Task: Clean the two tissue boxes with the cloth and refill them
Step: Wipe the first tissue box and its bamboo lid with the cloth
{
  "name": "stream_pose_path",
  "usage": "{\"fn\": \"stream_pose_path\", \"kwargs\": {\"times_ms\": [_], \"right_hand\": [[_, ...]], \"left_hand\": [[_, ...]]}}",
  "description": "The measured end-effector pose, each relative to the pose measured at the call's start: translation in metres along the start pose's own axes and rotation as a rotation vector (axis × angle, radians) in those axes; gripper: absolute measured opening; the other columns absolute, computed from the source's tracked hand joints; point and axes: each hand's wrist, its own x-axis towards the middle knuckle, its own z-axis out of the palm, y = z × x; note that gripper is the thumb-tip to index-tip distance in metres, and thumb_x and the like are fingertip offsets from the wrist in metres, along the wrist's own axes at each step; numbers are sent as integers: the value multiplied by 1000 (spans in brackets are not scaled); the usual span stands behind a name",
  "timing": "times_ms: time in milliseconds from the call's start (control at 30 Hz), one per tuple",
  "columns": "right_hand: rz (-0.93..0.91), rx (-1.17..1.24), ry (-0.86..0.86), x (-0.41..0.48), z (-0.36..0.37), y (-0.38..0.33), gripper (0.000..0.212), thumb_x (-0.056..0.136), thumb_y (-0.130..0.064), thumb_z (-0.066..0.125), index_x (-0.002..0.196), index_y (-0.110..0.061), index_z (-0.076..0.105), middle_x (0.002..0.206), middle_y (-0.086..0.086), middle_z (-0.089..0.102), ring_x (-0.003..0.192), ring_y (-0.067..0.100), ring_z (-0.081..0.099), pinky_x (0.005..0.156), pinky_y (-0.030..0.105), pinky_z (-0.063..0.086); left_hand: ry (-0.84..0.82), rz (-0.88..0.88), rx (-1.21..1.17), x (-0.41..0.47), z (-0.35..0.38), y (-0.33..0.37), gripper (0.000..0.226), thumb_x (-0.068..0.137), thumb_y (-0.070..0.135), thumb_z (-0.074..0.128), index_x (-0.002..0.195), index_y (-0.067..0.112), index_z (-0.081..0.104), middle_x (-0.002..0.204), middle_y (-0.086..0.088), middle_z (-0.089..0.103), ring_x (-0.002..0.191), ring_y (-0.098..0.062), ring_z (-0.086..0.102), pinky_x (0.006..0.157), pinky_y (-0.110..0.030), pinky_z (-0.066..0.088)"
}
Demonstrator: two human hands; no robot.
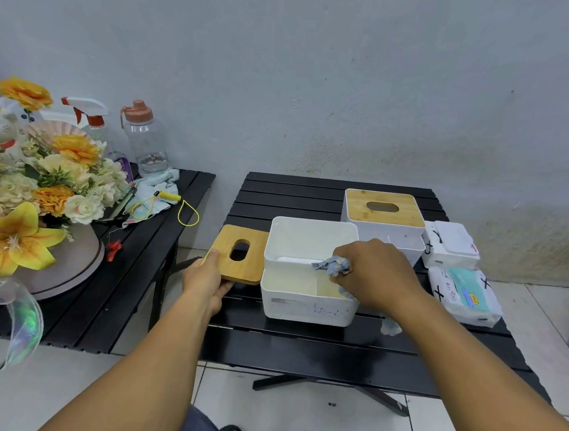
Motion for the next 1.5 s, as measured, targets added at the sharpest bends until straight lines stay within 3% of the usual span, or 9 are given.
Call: {"fn": "stream_pose_path", "kwargs": {"times_ms": [400, 567, 733, 867, 1000, 1233, 1333, 1400, 1500], "right_hand": [[-4, 49, 47, 8, -20, -5, 34, 87, -36, 67, 60, -26, 48, 70, -5, 62, 72, 23, 59, 59, 29, 43], [13, 50, 42, 2, -24, -4, 33, 86, -36, 68, 60, -26, 50, 70, -6, 62, 73, 23, 59, 58, 28, 42], [28, 54, 36, 1, -31, -4, 31, 85, -35, 70, 62, -25, 52, 73, -3, 62, 75, 24, 60, 53, 27, 35], [30, 67, 35, 1, -36, -3, 27, 84, -33, 70, 64, -22, 56, 70, -3, 62, 70, 22, 59, 51, 26, 36], [26, 67, 27, 3, -40, -4, 21, 84, -33, 71, 70, -20, 62, 71, -2, 63, 72, 23, 59, 53, 28, 38], [-13, 40, -1, 5, -46, -8, 32, 85, -33, 71, 61, -26, 52, 66, -7, 57, 71, 22, 56, 50, 28, 32], [-29, 35, -10, 7, -47, -9, 27, 86, -32, 70, 64, -26, 56, 69, -4, 60, 74, 24, 58, 52, 29, 35], [-26, 69, -19, 8, -49, -8, 17, 86, -28, 70, 71, -22, 64, 71, -3, 62, 77, 25, 60, 58, 32, 41], [65, 431, 104, 7, -57, -8, 16, 88, -21, 71, 77, -34, 71, 85, -7, 70, 82, 17, 65, 67, 35, 52]], "left_hand": [[8, 194, 717, -1, -2, -10, 31, 98, 33, 66, 92, 2, 66, 84, -14, 73, 74, -32, 76, 70, -42, 65], [105, 346, 1152, -2, 0, -12, 41, 99, 43, 63, 75, 9, 61, 74, -6, 62, 68, -20, 54, 56, -30, 34], [118, 348, 1288, -7, -2, -10, 40, 98, 46, 63, 80, 11, 64, 81, -5, 63, 67, -17, 50, 52, -30, 31], [63, 732, 983, -31, 10, 13, 45, 100, 54, 53, 97, 13, 73, 93, 2, 67, 90, -21, 60, 75, -37, 49], [-314, 1307, 823, -76, 32, 42, 48, 94, 59, 52, 115, 21, 72, 120, 8, 68, 116, -14, 55, 99, -36, 41], [-547, 1192, 1409, -104, 51, 46, 29, 99, 53, 58, 102, 27, 71, 96, 11, 69, 106, -16, 60, 126, -53, 3], [-574, 1170, 1512, -107, 56, 50, 31, 104, 49, 52, 83, 27, 57, 67, 8, 52, 88, -25, 54, 122, -43, 19], [-592, 1153, 1492, -106, 55, 50, 35, 104, 46, 52, 78, 24, 50, 64, 8, 45, 86, -28, 52, 89, -39, 44], [-544, 1167, 1393, -105, 51, 50, 35, 105, 44, 52, 78, 23, 42, 64, 7, 45, 71, -27, 49, 59, -38, 33]]}}
